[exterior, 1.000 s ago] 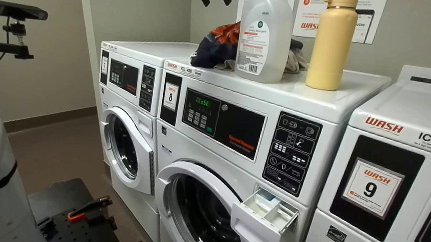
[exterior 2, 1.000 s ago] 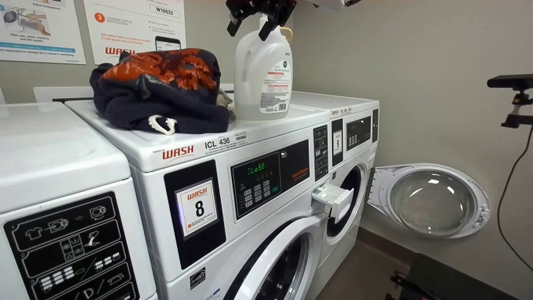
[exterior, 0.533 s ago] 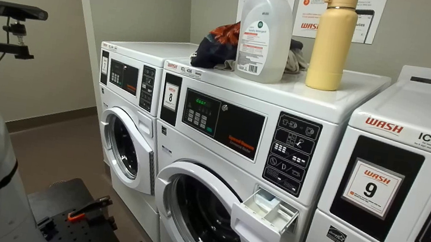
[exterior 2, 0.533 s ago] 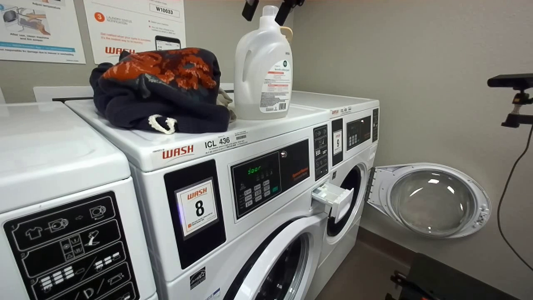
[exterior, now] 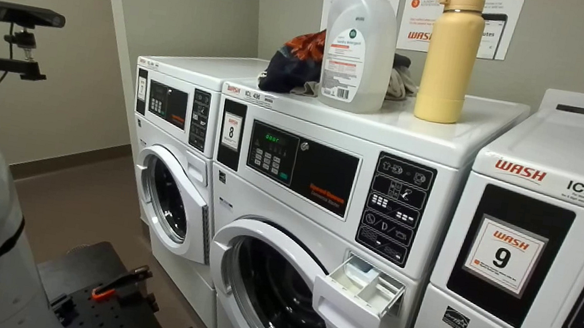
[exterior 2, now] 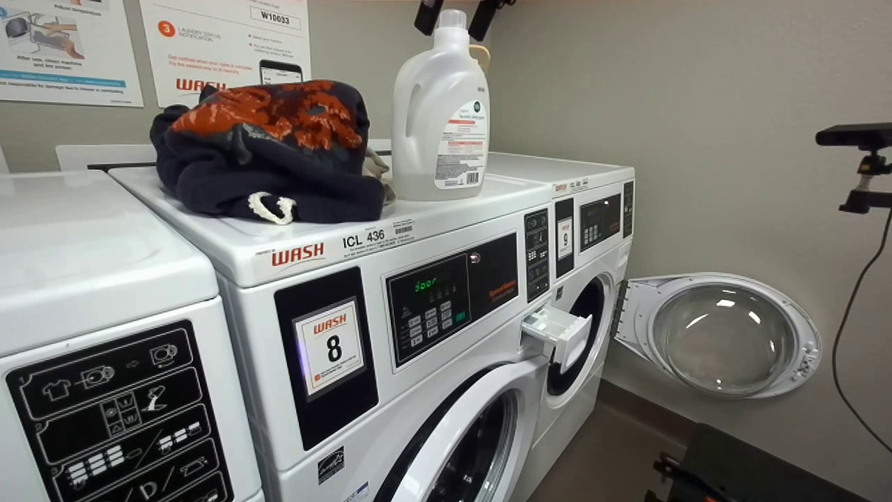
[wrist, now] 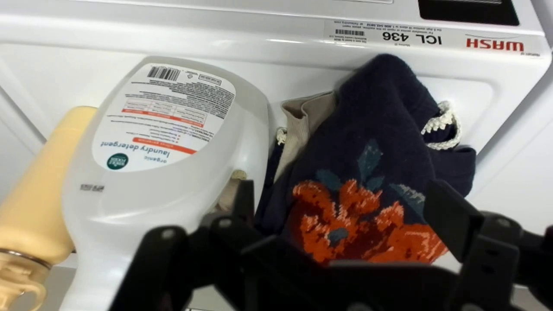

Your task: Pour some detergent into the washing machine drawer

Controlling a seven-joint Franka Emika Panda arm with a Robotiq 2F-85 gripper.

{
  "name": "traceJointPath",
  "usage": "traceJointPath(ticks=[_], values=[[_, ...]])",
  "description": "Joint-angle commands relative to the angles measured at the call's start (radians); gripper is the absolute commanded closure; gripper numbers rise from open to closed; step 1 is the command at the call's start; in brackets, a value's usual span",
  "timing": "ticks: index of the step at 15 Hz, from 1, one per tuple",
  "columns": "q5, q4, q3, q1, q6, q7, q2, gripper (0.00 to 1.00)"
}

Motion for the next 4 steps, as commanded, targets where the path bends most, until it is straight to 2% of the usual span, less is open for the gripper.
traceJointPath(ticks=[1,4], values=[[0.006,0.013,0.007,0.015,-0.050,-0.034,0.005,0.00],[-0.001,0.016,0.015,0.021,-0.066,-0.027,0.013,0.00]])
